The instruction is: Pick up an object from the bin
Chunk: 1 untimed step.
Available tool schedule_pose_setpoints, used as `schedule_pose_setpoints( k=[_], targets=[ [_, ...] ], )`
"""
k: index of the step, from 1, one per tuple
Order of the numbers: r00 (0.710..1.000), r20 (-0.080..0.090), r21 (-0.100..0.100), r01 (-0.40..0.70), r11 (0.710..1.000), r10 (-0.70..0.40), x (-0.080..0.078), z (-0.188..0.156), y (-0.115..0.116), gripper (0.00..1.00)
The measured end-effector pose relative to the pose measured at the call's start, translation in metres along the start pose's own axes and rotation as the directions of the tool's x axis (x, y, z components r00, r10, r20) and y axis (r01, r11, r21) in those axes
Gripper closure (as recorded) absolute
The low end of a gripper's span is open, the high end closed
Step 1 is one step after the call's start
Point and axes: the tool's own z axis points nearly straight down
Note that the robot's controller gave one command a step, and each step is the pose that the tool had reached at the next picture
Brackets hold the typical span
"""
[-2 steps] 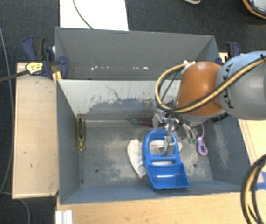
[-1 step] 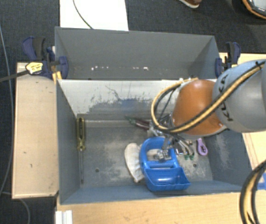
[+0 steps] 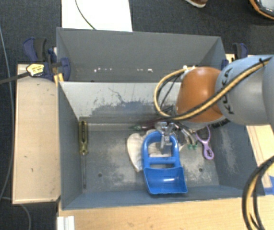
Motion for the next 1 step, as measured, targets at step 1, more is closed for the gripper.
schedule_pose_setpoints(
  k=[1],
  targets=[
    [1.0,0.0,0.0,-0.001,1.0,0.001,0.0,0.0,0.0,1.0]
  ],
)
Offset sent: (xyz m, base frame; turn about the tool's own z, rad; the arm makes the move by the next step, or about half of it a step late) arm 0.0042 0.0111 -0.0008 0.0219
